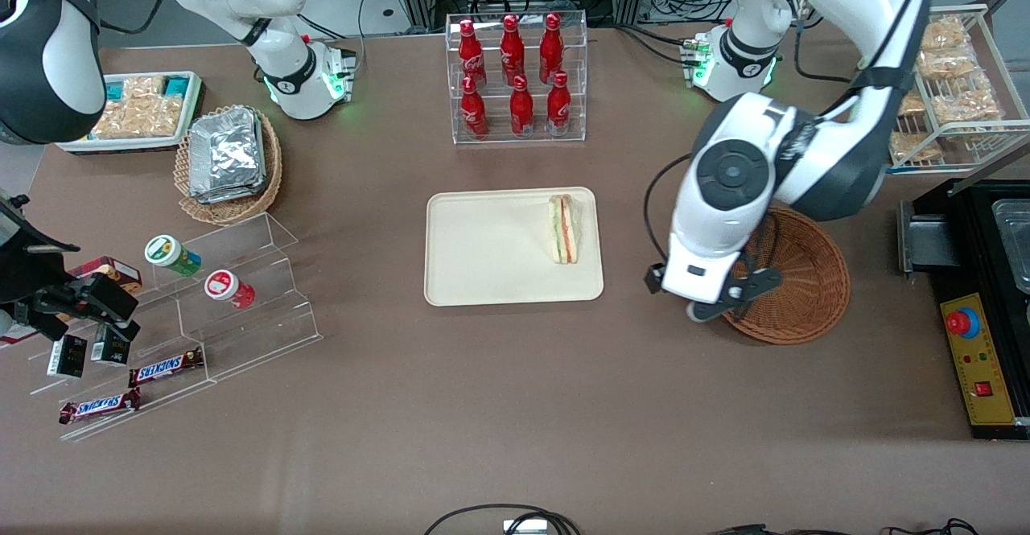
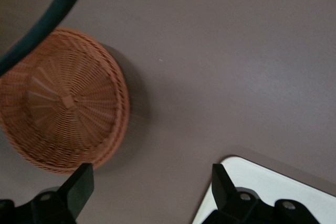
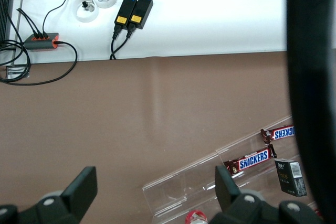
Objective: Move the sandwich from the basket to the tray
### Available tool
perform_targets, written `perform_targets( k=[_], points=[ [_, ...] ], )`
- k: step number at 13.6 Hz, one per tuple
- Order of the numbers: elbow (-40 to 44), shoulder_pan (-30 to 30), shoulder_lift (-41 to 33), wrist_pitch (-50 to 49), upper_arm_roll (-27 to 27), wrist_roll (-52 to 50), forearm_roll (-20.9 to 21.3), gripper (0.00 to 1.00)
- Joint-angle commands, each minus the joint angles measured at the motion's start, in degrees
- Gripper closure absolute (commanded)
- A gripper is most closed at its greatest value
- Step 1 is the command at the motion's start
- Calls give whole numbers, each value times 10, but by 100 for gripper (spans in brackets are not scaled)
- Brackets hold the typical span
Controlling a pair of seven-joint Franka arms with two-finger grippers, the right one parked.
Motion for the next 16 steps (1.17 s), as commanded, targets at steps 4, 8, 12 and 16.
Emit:
perform_targets(
  k=[4, 8, 12, 16],
  points=[
    [4, 65, -66, -90, -4, 156, -41, 1],
    [-25, 64, -140, -135, 59, 278, -74, 1],
    [-55, 57, -208, -164, 147, 434, -121, 1],
    [-55, 60, -245, -187, 198, 554, -144, 1]
  ],
)
